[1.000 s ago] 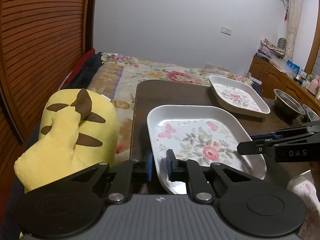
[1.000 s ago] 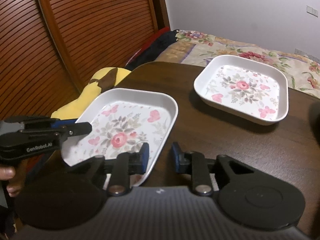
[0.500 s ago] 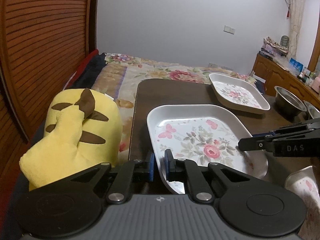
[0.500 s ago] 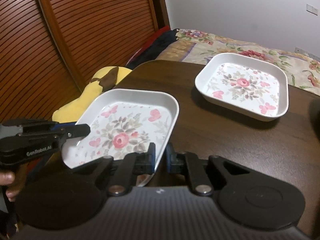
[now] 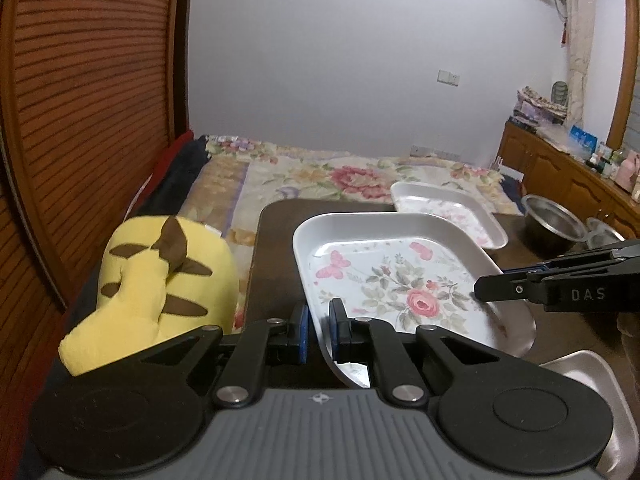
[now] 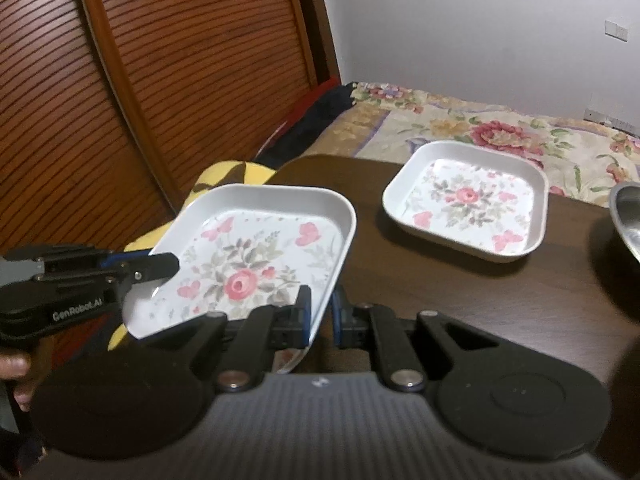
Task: Organize plates and bowls
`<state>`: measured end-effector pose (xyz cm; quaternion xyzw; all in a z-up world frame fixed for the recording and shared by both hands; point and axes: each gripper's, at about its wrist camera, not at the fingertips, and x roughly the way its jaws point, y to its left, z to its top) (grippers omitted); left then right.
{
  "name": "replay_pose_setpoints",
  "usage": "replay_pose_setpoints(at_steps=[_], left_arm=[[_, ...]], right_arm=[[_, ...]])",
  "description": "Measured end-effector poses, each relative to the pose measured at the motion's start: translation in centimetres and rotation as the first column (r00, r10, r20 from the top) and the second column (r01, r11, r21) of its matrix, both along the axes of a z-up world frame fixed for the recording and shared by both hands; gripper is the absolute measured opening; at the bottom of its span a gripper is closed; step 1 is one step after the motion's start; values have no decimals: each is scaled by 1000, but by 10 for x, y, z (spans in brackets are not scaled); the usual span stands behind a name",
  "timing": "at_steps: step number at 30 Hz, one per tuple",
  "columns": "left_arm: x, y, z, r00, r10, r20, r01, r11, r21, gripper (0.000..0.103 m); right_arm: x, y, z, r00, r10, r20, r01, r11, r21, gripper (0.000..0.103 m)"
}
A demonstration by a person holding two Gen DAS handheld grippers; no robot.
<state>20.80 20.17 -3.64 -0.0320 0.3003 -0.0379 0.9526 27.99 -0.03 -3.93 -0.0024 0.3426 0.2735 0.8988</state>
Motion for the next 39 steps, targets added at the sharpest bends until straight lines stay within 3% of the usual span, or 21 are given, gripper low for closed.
replay_pose_setpoints(at_steps=[20,39], left_arm=[[-41,-47,57,996,-52,69,51,999,12,11],[-83,-85,67,992,-99,80,95,995,43,11]], right_arm=[[-42,-51,45,998,-33,51,32,999,25,12],[-88,-90,52,996,-66,55,64,997,42,12]])
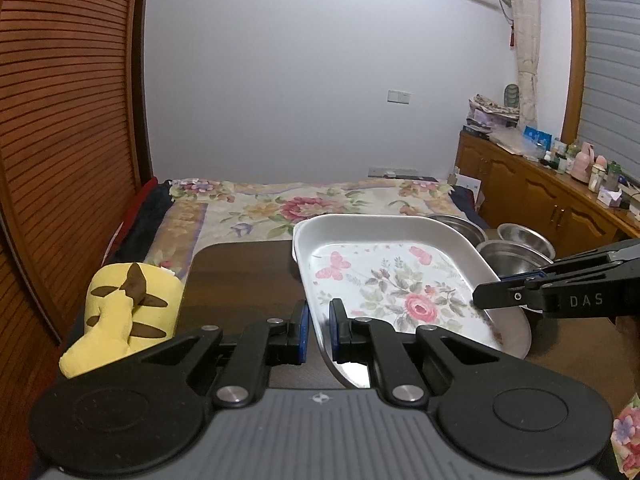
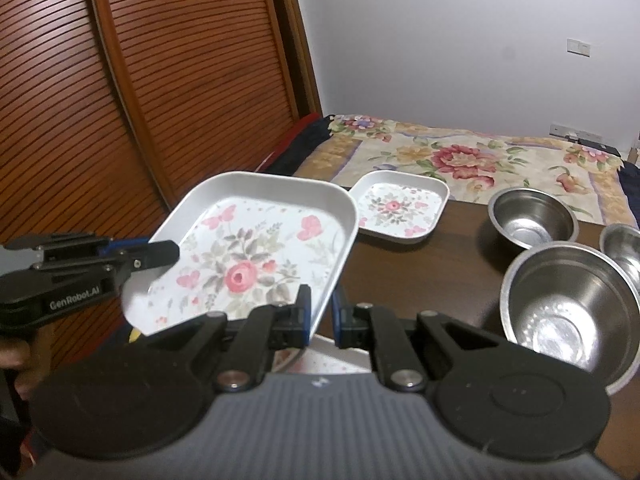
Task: Organize plates and bowls
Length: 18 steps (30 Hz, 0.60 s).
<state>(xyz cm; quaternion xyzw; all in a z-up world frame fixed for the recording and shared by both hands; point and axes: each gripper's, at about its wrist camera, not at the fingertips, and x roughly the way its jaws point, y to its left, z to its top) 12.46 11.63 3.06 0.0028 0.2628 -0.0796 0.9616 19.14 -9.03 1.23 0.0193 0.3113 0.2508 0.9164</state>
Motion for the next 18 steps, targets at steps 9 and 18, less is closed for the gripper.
replay_pose_setpoints(at_steps=[9,18], left_arm=[[-10,-14,-11,1000,-18,-16,18,1000,8,11],[-20,-22,-22,999,-36,-26,37,999,12,11]], right_arm=[[-14,-13,-12,999,-27,-20,27,1000,8,12],[-28,-23,-26,998,-51,-39,52,998,22,12]])
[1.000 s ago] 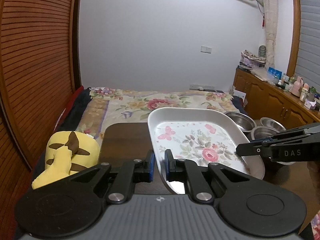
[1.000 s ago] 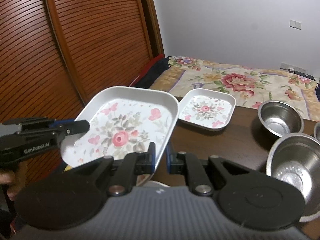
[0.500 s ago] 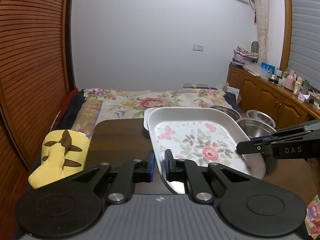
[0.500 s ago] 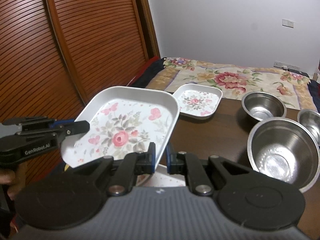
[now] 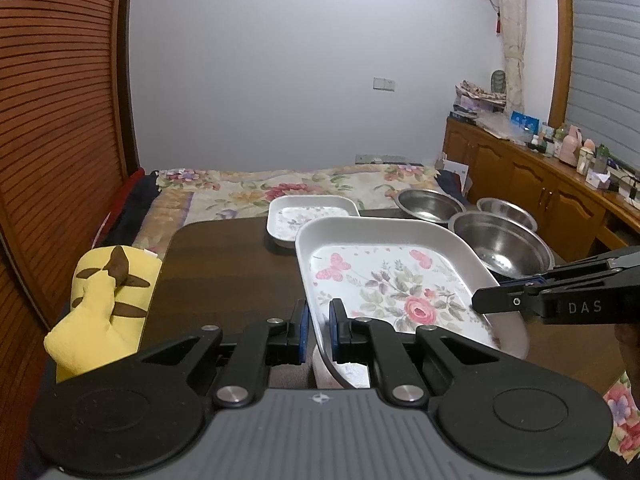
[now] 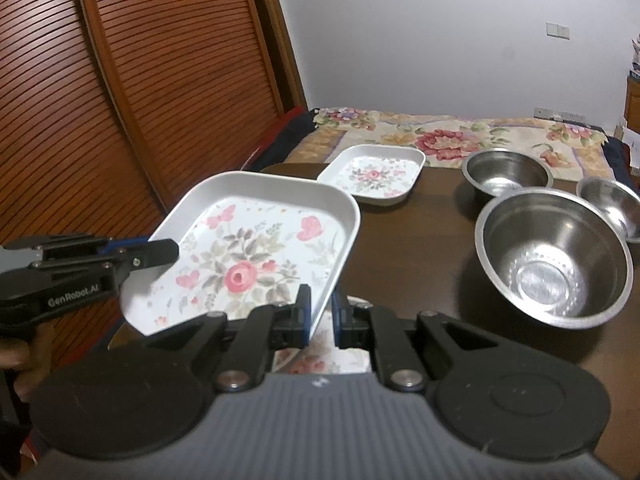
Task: Organize plates and bowls
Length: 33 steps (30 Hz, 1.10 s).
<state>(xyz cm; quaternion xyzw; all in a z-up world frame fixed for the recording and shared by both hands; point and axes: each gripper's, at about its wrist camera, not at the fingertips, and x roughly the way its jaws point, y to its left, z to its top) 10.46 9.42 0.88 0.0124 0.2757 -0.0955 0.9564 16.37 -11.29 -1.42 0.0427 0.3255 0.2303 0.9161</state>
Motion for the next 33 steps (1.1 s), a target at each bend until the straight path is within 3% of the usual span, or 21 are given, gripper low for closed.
replay_pose_setpoints(at_steps=[16,33], left_arm=[[-10,-10,-36,999,-14,-41,13,999,-31,11],[-7,-20,-57,998,-1,-58,2,1000,6,11]], right_arm=[[-16,-11,-33,999,-41,-21,42,999,25,12],[-22,-10,-49,998,-70,0,70,997,11,12]])
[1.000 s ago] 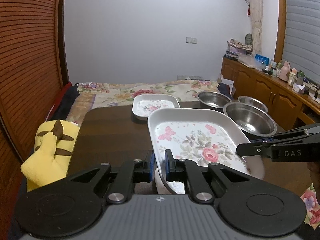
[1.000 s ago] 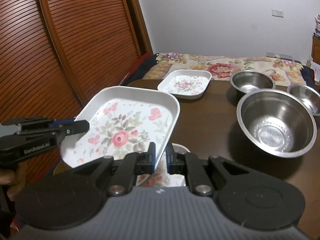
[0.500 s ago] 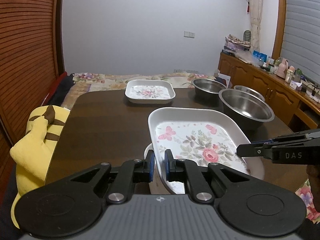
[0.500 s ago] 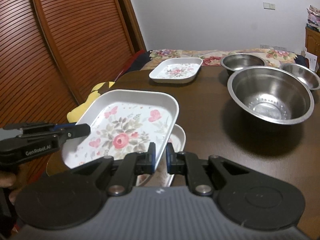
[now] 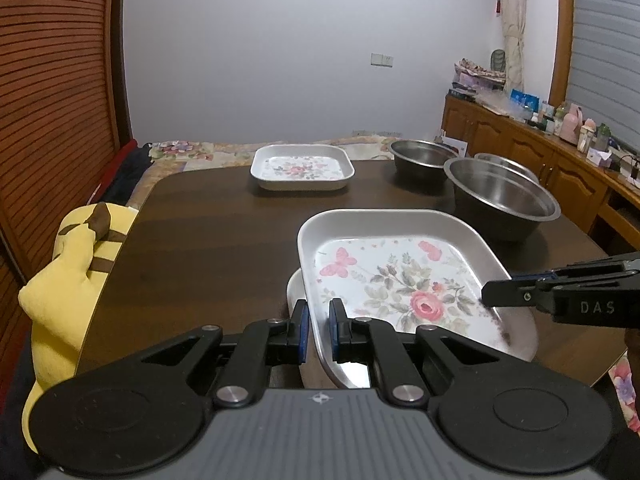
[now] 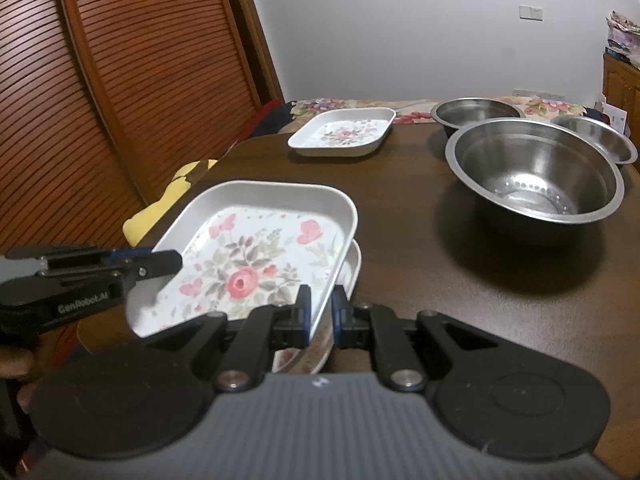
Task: Organize plates and bowls
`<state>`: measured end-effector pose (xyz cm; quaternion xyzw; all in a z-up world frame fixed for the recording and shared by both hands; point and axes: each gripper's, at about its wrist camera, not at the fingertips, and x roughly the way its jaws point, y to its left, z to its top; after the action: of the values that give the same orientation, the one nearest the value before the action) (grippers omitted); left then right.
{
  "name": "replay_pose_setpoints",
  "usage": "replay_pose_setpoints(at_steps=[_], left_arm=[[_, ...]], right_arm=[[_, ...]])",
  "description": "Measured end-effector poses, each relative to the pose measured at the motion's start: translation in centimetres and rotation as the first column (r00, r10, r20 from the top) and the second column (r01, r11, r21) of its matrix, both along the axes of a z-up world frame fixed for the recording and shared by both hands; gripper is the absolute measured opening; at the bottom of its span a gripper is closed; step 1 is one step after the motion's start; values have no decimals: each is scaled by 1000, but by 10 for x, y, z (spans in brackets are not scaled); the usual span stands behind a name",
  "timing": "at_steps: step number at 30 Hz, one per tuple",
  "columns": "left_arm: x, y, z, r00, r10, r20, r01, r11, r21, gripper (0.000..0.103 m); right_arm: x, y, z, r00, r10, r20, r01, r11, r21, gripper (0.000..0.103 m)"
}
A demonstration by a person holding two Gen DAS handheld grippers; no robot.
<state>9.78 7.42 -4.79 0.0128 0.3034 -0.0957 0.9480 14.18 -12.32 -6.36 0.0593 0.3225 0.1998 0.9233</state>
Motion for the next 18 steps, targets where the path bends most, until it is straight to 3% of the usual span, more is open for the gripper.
replay_pose_setpoints(at_steps=[18], left_arm=[[5,-6,-18,1000,13,-11,-12,998,68,11]], right_arm=[[0,6,-12,999,-20,28,20,1000,-7,12]])
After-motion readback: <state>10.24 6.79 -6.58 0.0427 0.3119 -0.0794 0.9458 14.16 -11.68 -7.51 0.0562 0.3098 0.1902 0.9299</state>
